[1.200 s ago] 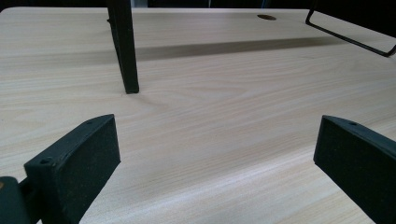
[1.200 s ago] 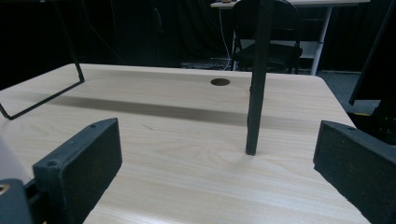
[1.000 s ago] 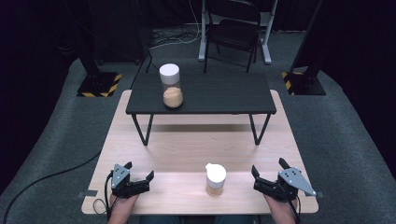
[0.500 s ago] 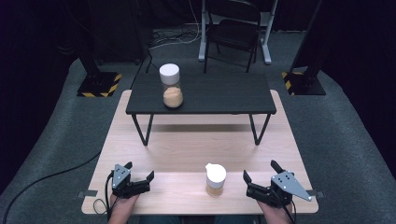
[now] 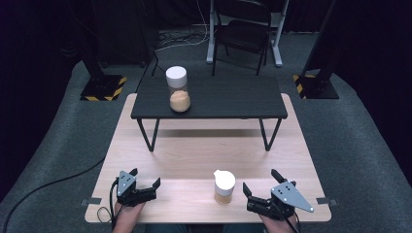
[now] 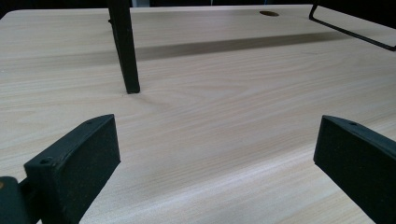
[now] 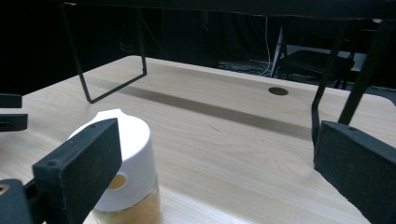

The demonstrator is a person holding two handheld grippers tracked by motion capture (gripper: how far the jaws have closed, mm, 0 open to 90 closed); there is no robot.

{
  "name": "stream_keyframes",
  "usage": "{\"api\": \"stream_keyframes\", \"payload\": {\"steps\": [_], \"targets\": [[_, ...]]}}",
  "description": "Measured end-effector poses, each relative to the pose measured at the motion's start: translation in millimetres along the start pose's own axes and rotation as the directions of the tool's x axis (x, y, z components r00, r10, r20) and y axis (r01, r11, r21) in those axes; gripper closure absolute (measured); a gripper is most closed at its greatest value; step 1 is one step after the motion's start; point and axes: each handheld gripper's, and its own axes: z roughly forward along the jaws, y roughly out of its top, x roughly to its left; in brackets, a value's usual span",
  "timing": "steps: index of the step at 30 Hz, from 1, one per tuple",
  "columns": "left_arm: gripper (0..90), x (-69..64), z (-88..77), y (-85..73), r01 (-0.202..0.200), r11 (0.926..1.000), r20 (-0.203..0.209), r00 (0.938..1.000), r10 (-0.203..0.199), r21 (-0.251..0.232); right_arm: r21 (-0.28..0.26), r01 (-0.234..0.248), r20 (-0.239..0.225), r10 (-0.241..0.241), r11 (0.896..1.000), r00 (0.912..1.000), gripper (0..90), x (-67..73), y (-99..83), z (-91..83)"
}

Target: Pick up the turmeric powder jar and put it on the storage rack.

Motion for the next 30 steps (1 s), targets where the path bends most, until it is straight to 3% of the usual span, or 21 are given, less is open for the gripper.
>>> {"api": "stream_keyframes", "payload": {"steps": [9,16,30], "targets": [[0.0,1.4,0.1,0.3,-0.001,1.0000,0.008,1.0000,0.001,0.001,0.024,0.014,-0.031,-0.014,1.000,0.9994,0.5,5.3,-3.2,7.2],[0.0,-5.4,0.9,0.9,0.002,1.0000,-0.030,0.9996,-0.002,0.005,0.038,0.020,-0.056,-0.018,0.999,0.9982,0.4,8.6,-5.1,16.0],[0.0,-5.7,0.7,0.6,-0.001,1.0000,-0.030,0.9996,0.001,0.003,0.059,0.033,-0.126,-0.025,0.998,0.9917,1.3,15.5,-5.9,32.5]]}}
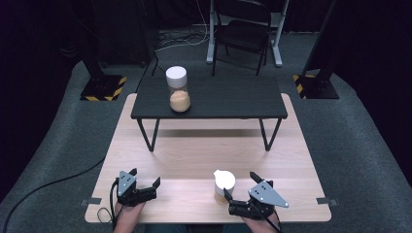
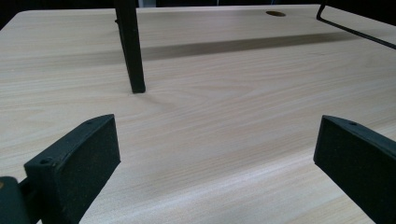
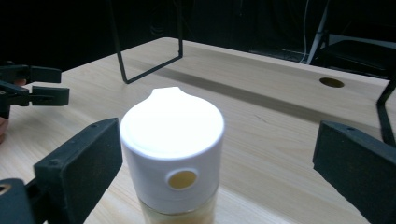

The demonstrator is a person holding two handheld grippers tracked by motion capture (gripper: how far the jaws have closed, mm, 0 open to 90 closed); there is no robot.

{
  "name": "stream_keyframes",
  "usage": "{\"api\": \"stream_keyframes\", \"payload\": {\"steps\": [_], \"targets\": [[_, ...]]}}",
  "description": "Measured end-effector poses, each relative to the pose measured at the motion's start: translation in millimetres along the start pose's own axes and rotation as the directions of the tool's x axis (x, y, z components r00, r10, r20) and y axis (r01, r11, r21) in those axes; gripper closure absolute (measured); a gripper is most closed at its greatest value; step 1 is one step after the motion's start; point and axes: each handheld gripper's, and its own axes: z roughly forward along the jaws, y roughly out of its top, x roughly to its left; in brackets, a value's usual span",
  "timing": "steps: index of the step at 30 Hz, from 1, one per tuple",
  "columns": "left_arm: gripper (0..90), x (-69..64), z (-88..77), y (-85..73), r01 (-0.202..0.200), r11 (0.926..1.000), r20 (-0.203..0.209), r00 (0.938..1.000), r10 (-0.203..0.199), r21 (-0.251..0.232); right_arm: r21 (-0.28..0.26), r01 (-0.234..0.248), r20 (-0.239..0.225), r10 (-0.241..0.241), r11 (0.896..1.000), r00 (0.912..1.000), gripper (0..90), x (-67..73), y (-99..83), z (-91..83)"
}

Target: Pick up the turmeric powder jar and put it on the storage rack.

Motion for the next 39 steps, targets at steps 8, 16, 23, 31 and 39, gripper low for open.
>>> {"api": "stream_keyframes", "payload": {"steps": [8,16,23,31,39], "targets": [[0.0,-1.7,0.3,-0.1,0.003,1.0000,-0.009,0.9999,-0.003,-0.001,0.006,0.003,-0.057,-0.003,1.000,0.9984,2.6,-1.6,-1.1,8.8],[0.0,-1.9,0.9,1.0,0.000,1.0000,-0.008,1.0000,0.000,0.005,0.021,0.008,-0.064,-0.007,1.000,0.9979,3.9,0.9,-1.3,20.3],[0.0,-0.9,1.3,1.9,0.004,0.9999,-0.005,1.0000,-0.004,0.010,0.030,0.004,-0.073,-0.001,1.000,0.9974,6.2,1.0,-1.9,26.4],[0.0,-0.7,0.2,0.2,0.002,1.0000,-0.003,1.0000,-0.002,0.001,0.050,-0.019,-0.090,0.023,0.999,0.9957,19.5,-7.0,-3.5,34.7],[0.0,-1.7,-0.7,-1.5,-0.003,1.0000,-0.005,1.0000,0.003,-0.008,0.053,0.005,-0.115,0.001,0.999,0.9934,30.0,-7.6,-4.1,34.6]]}}
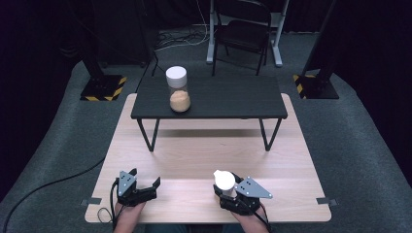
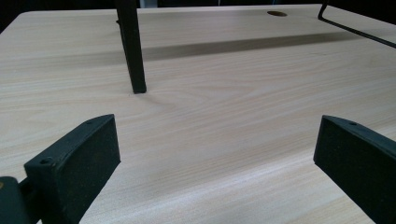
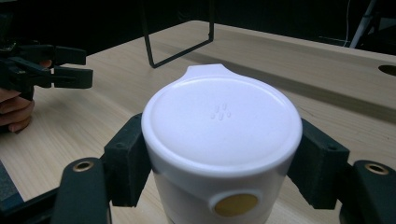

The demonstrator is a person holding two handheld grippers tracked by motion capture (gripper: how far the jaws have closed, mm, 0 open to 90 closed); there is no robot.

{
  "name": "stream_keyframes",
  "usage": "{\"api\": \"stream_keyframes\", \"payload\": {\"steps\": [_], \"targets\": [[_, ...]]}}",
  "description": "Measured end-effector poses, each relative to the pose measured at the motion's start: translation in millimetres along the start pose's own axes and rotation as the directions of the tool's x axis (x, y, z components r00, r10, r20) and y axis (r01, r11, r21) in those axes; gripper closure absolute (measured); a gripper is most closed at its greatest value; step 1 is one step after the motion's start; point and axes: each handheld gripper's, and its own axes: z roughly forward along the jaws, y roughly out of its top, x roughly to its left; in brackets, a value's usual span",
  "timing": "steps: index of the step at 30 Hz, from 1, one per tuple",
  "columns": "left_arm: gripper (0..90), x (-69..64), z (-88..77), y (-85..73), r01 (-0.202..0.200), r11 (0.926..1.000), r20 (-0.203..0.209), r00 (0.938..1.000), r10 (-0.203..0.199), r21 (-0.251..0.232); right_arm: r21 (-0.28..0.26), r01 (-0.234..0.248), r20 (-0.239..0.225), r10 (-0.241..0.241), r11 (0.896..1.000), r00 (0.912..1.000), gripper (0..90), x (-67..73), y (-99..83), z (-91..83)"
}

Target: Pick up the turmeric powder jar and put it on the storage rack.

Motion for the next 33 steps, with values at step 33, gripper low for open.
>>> {"api": "stream_keyframes", "payload": {"steps": [33], "targets": [[0.0,-1.5,0.6,0.8,-0.015,0.9999,0.000,0.9999,0.015,0.004,0.003,-0.046,-0.057,0.046,0.999,0.9973,30.2,-11.4,36.1,-15.3]]}}
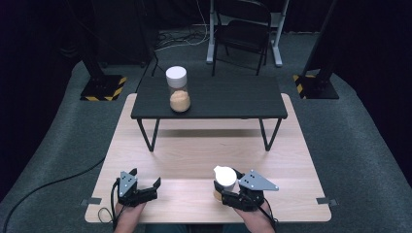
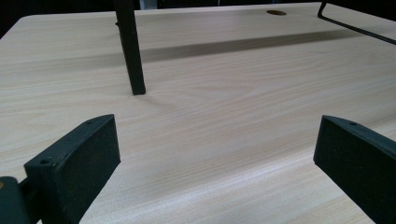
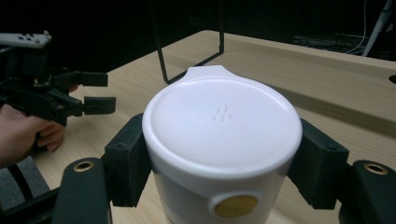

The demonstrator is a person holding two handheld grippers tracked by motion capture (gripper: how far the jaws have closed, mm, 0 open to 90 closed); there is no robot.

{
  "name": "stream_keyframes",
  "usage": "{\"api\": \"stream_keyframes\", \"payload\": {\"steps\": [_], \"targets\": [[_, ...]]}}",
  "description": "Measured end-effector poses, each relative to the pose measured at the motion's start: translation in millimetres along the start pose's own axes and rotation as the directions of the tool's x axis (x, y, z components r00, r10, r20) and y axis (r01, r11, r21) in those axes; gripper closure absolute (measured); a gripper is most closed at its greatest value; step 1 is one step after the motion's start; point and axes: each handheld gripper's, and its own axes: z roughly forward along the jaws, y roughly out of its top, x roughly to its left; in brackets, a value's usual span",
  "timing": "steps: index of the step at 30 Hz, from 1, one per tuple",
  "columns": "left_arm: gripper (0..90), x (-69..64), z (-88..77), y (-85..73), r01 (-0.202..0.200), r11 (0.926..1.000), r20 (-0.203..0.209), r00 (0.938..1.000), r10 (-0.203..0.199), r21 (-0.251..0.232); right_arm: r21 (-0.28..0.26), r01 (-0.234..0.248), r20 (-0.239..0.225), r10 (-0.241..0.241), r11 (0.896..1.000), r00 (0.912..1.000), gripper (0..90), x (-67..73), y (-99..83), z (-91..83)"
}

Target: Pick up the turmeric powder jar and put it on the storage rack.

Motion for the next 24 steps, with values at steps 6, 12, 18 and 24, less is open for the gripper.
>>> {"api": "stream_keyframes", "payload": {"steps": [6,12,18,24], "targets": [[0.0,-1.5,-0.2,-0.7,-0.002,1.0000,-0.006,1.0000,0.001,-0.004,-0.007,0.025,0.005,-0.025,1.000,0.9997,30.2,3.9,11.1,-4.3],[0.0,-0.5,-0.1,-0.2,-0.001,1.0000,-0.001,1.0000,0.001,-0.001,-0.014,0.019,0.010,-0.019,1.000,0.9998,30.1,3.4,18.8,-7.0],[0.0,1.5,0.2,0.4,0.005,1.0000,0.005,1.0000,-0.005,0.002,-0.027,0.010,0.014,-0.010,1.000,0.9999,30.1,0.3,25.8,-12.8],[0.0,-0.7,0.0,-0.1,-0.001,1.0000,-0.003,1.0000,0.001,-0.001,-0.038,0.031,0.022,-0.030,0.999,0.9993,30.2,1.0,38.5,-19.3]]}}
